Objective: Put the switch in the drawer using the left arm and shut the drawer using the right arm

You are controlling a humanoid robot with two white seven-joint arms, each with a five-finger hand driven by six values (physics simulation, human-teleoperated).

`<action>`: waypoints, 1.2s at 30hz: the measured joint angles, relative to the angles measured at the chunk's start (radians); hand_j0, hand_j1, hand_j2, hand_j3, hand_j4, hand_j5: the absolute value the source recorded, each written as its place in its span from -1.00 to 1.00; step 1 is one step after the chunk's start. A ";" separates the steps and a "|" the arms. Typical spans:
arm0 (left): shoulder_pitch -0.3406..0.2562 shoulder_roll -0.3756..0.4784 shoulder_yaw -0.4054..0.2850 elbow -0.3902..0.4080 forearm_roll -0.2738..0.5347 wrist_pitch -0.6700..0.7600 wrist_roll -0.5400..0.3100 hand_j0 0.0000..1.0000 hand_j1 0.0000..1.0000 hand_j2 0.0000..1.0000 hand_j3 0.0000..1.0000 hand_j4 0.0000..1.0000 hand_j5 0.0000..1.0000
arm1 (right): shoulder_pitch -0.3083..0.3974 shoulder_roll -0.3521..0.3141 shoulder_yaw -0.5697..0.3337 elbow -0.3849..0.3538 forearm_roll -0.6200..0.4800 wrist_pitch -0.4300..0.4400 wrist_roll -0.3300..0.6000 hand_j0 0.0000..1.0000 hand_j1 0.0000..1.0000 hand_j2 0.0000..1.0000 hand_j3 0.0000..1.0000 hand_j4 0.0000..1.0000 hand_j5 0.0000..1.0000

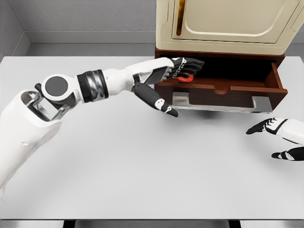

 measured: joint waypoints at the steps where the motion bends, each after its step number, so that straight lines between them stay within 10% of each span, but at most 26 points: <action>1: 0.000 0.010 0.004 0.002 0.012 0.006 0.000 1.00 1.00 1.00 1.00 1.00 1.00 | 0.000 0.000 0.000 0.000 0.000 0.000 0.000 0.72 0.72 0.72 0.72 0.72 0.72; 17: -0.029 -0.043 -0.024 0.086 0.026 0.062 0.000 1.00 1.00 1.00 1.00 1.00 1.00 | 0.008 -0.013 -0.001 0.000 -0.002 0.000 -0.004 0.75 0.75 0.75 0.75 0.75 0.75; 30: -0.043 -0.229 -0.028 0.101 -0.124 0.063 0.001 1.00 1.00 1.00 1.00 1.00 1.00 | 0.012 -0.018 -0.003 -0.002 -0.003 0.000 -0.004 0.76 0.76 0.76 0.76 0.76 0.76; 36: -0.017 -0.156 -0.012 -0.002 -0.071 0.018 -0.003 1.00 1.00 1.00 1.00 1.00 1.00 | 0.011 -0.016 -0.005 -0.006 -0.003 0.000 -0.003 0.78 0.78 0.78 0.78 0.78 0.78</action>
